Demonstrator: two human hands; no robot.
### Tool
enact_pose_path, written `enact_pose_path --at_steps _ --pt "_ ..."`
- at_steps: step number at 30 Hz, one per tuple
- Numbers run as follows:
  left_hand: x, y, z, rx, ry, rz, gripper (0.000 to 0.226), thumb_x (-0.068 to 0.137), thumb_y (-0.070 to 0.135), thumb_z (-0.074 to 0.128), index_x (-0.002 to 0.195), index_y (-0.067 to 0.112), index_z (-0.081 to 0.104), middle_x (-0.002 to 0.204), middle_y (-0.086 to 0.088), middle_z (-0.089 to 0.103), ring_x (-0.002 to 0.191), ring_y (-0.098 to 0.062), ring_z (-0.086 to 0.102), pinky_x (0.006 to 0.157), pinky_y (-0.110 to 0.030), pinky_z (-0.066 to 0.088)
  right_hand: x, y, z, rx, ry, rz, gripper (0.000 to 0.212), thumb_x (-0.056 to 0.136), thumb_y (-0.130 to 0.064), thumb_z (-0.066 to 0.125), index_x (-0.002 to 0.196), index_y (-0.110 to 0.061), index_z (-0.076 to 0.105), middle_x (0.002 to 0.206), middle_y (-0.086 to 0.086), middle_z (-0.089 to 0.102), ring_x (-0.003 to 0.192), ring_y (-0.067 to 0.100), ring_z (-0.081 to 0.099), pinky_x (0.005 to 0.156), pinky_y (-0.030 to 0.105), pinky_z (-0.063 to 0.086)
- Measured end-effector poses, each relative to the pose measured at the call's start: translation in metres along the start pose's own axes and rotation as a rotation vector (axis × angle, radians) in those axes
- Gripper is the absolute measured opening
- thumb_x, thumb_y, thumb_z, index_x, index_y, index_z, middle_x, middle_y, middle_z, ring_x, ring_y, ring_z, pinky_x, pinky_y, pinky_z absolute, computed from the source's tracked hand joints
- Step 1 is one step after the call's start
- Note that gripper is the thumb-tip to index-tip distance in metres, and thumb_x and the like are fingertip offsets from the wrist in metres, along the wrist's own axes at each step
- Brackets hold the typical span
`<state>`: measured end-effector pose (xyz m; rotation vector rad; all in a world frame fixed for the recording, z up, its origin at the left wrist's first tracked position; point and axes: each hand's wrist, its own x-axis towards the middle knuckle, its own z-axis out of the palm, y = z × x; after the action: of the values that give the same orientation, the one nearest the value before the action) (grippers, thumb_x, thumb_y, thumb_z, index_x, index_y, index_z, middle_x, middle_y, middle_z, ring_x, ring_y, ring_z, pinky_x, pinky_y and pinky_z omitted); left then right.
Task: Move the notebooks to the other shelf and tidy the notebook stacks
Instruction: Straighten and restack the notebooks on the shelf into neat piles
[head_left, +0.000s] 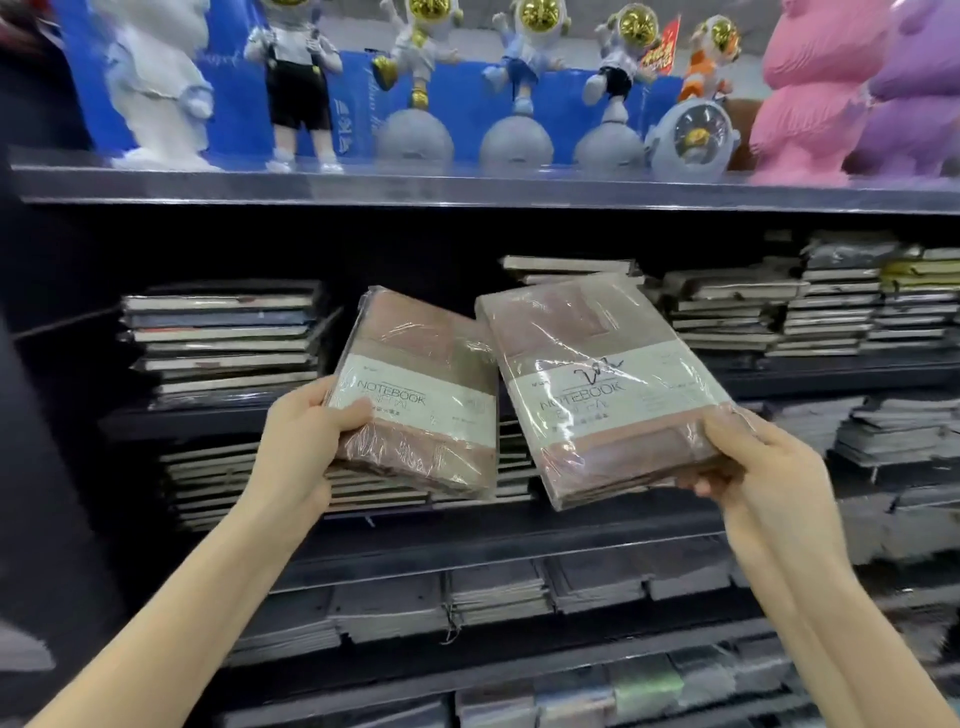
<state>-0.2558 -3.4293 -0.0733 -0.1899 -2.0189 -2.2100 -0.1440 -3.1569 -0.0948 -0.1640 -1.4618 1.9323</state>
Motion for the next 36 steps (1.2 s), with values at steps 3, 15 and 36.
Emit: enact_pose_path --at_steps 3,15,36 --pt "0.023 0.007 0.005 0.002 0.032 -0.003 0.021 0.088 -0.003 0.055 0.093 0.011 0.069 0.087 -0.006 0.074 0.082 -0.023 0.069 0.076 -0.038 0.055 0.01 0.003 0.028 0.042 -0.072 0.089 0.019 0.093 -0.005 0.05 0.085 0.0 0.067 0.062 0.004 0.067 0.047 0.013 0.051 0.038 0.019 0.038" --pt "0.168 -0.031 0.034 0.186 0.196 -0.103 0.033 0.065 0.032 0.057 0.084 0.007 0.066 0.091 -0.018 0.07 0.094 -0.042 0.063 0.088 -0.055 0.051 0.083 0.047 0.102 0.098 -0.113 0.383 0.012 0.093 -0.004 0.053 0.089 0.001 0.063 0.082 0.013 0.065 0.055 0.019 0.059 0.037 0.017 0.044" --pt "0.199 -0.027 0.049 0.455 0.007 -0.028 0.077 0.089 0.069 0.022 0.147 0.02 0.03 0.151 -0.006 0.035 0.137 -0.026 0.033 0.108 -0.036 0.027 0.168 0.094 0.165 -1.191 -0.075 -0.475 0.054 0.091 -0.061 0.043 0.092 -0.013 0.068 0.076 0.002 0.068 0.076 0.024 0.065 0.055 0.028 0.039"
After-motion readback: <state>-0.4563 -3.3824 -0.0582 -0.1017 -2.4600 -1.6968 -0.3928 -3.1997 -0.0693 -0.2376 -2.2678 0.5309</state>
